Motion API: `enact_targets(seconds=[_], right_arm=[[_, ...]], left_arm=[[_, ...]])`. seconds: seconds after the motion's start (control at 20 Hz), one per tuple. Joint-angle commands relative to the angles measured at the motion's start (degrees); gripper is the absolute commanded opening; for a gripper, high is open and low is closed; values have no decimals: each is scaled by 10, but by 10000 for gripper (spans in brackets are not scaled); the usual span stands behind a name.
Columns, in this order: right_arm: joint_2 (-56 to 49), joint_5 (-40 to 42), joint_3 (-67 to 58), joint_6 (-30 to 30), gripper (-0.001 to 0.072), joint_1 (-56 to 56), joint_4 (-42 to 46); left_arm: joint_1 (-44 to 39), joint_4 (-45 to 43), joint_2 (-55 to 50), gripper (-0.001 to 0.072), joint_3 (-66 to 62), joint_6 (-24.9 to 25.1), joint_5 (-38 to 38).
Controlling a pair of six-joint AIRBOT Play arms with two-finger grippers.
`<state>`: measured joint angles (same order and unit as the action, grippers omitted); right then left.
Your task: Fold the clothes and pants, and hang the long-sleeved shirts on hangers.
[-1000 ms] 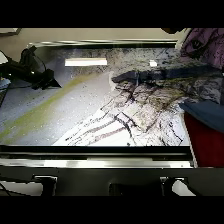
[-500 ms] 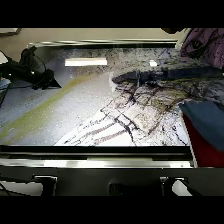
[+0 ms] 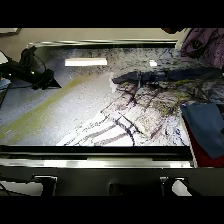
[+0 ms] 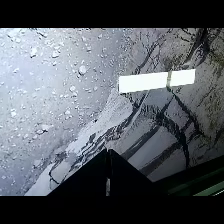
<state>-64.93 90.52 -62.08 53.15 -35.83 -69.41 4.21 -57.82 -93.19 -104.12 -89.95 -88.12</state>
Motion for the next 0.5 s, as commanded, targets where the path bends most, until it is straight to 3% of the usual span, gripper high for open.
enact_targets(seconds=[0.0,0.45], right_arm=[[0,26,7,-3,31,0,5],[0,37,50,-3,32,0,43]], left_arm=[[0,0,0,20,0,0,0],[0,0,0,20,0,0,0]])
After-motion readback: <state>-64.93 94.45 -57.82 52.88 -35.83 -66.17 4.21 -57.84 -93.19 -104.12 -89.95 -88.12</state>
